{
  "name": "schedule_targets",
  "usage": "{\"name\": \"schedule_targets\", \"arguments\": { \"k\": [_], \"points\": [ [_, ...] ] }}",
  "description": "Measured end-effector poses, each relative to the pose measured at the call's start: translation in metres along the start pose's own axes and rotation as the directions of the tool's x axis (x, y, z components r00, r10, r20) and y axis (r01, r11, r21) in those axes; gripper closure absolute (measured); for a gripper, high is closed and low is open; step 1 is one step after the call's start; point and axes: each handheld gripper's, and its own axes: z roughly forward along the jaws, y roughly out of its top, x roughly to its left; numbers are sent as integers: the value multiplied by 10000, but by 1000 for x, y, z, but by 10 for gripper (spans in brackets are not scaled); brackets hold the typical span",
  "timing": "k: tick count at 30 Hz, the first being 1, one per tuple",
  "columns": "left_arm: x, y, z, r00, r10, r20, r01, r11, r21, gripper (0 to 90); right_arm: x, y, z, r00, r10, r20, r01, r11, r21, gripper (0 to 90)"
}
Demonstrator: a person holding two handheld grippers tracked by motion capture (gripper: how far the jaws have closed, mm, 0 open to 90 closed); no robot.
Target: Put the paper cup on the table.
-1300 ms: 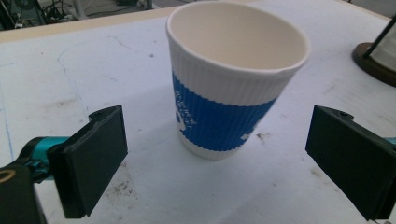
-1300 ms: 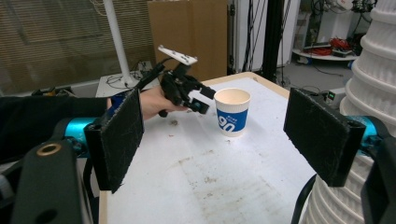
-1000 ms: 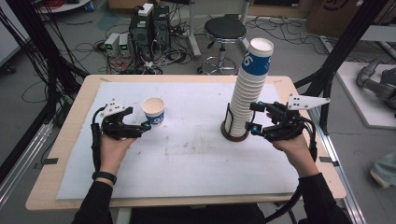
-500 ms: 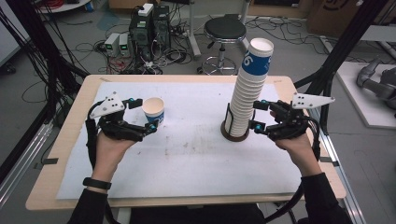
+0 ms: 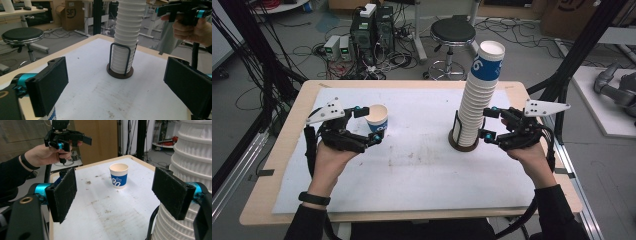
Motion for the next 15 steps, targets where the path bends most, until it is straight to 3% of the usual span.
{"name": "schedule_targets", "arguments": {
  "k": [15],
  "points": [
    [1, -2, 5, 9999, -66, 95, 65, 9999, 130, 55, 2, 0, 4, 9999, -80, -114, 81, 10000, 55, 203]
  ]
}}
